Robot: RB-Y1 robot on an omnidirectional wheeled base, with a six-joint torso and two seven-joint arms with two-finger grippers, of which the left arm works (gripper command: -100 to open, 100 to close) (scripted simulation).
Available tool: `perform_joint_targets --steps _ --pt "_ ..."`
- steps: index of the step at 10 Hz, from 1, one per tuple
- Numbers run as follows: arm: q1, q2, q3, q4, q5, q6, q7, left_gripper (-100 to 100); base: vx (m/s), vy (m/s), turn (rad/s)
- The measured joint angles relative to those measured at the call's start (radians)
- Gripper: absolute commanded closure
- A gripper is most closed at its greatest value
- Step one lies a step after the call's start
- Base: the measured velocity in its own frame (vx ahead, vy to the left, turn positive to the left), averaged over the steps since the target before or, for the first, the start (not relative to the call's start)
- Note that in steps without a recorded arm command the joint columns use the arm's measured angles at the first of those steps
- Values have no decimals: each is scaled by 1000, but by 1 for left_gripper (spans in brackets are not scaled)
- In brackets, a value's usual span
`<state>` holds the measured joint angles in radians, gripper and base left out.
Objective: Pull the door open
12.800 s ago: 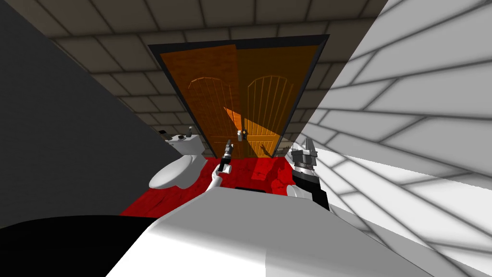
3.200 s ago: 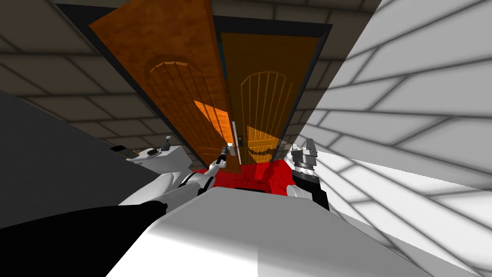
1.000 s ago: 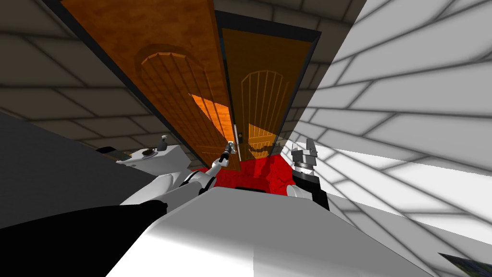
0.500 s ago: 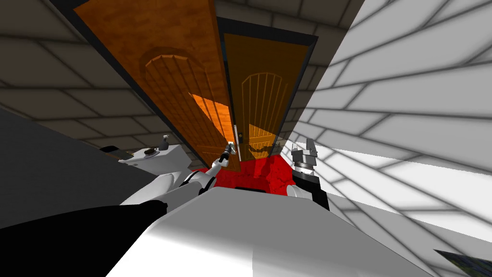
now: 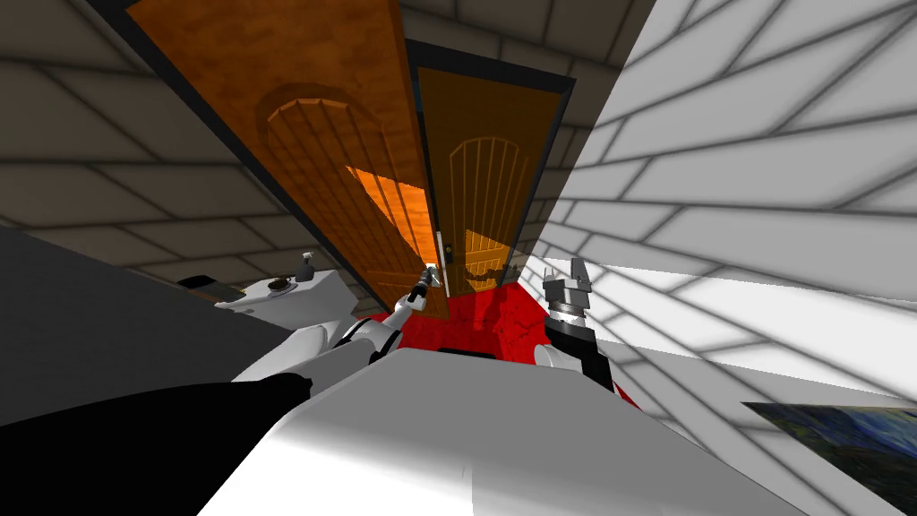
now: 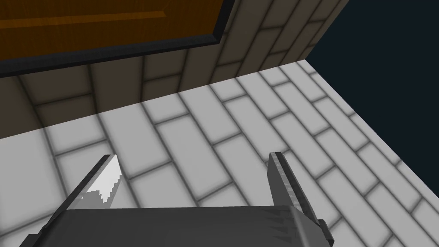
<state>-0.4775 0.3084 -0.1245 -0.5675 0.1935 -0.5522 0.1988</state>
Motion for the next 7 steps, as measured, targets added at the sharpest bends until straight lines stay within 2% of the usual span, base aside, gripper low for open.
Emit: perform_joint_targets --steps 4,6,7 --pt "-8 5 -39 20 -33 -14 55 100 -214 158 -154" --pt "-11 10 -53 20 -47 -19 78 100 -204 114 -123" --pt "-13 13 -59 21 -53 -22 88 100 -90 40 -30"
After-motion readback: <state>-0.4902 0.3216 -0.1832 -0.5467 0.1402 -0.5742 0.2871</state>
